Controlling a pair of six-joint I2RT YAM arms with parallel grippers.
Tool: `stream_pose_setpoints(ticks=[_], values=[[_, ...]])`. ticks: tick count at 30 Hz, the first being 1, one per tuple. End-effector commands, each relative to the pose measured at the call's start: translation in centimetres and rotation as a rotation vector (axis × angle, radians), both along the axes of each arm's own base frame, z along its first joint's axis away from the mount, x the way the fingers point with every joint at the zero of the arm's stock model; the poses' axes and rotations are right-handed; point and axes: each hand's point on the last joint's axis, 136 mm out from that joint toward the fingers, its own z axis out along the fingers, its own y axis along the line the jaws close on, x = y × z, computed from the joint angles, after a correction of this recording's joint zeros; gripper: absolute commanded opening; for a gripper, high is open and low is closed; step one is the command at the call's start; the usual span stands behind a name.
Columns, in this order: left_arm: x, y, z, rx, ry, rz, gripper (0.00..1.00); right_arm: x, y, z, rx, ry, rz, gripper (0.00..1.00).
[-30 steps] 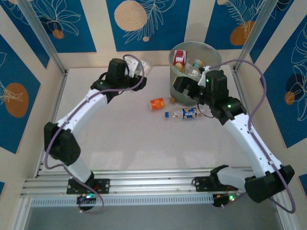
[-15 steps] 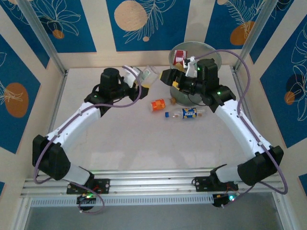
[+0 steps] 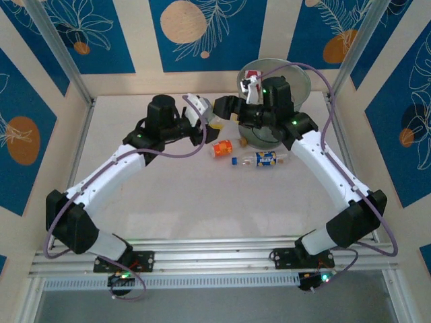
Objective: Put the plastic bottles in the bin
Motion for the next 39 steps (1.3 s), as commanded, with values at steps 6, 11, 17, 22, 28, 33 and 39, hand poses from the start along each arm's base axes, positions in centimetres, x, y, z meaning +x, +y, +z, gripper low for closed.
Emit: stream_pose_setpoints(ticks=[6, 11, 17, 22, 28, 33, 39], values=[[-0.8, -0.4, 3.2, -0.046, -0.078, -0.031, 0.80, 0.8, -0.8, 0.2, 0.024, -0.025, -0.047, 0.55], [-0.8, 1.1, 5.0, -0.071, -0.116, 0.051, 0.99, 1.7, -3.2, 1.3, 0.050, -0.059, -0.157, 0.46], [-1.5, 4.8, 7.6, -0.107, -0.191, 0.225, 0.99, 2.8, -8.2, 4.1, 0.062, -0.183, -0.386, 0.44], [-1.8, 7.5, 7.6, -0.109, -0.196, 0.349, 1.00, 2.9, -12.3, 6.9, 0.088, -0.337, -0.587, 0.44], [-2.2, 8.5, 7.0, -0.109, -0.181, 0.386, 0.99, 2.8, -16.9, 8.3, 0.074, -0.465, -0.827, 0.42], [-2.1, 8.7, 6.4, -0.098, -0.161, 0.402, 1.00, 3.2, -19.6, 8.6, 0.017, -0.525, -0.983, 0.39], [-1.7, 8.6, 5.2, -0.079, -0.136, 0.412, 1.00, 4.6, -21.9, 7.5, -0.023, -0.537, -1.129, 0.37]])
